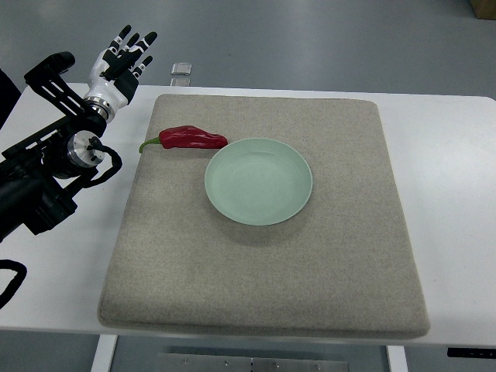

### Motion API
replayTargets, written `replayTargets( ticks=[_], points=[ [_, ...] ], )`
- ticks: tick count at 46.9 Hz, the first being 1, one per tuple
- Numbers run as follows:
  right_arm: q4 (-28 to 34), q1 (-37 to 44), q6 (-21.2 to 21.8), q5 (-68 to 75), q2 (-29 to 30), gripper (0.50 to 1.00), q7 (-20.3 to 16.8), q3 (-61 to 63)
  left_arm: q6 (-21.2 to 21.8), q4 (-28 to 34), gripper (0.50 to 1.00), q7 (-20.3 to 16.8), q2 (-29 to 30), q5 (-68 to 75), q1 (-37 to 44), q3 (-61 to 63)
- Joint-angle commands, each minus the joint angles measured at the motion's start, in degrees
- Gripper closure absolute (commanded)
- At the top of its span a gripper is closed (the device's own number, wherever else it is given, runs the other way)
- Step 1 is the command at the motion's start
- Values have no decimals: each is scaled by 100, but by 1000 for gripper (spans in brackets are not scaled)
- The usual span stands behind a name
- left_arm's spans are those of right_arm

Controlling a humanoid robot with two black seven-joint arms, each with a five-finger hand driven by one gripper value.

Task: Place red pepper on plate with left hand
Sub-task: 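Raise the left hand and swing it toward the red pepper, then lower the open left hand over the red pepper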

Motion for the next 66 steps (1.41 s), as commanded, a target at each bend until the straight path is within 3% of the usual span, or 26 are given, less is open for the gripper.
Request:
replayTargets(
  ticks=[1,18,29,42,66],
  points=[
    [1,0,0,0,0,568,0,0,-9,3,510,0,0,86,-5,35],
    [1,0,0,0,0,568,-8,0,-220,-41,536,-105,18,3408,-23,9],
    [0,0,0,0,0,568,0,0,-431,-59,525,-114,150,3830,-67,44],
    [1,0,0,0,0,568,0,0,-404,-111,527,-123,281,5377,-84,26],
    [0,0,0,0,0,568,0,0,-395,-753,508,-272,642,7442,-84,35]
  ],
)
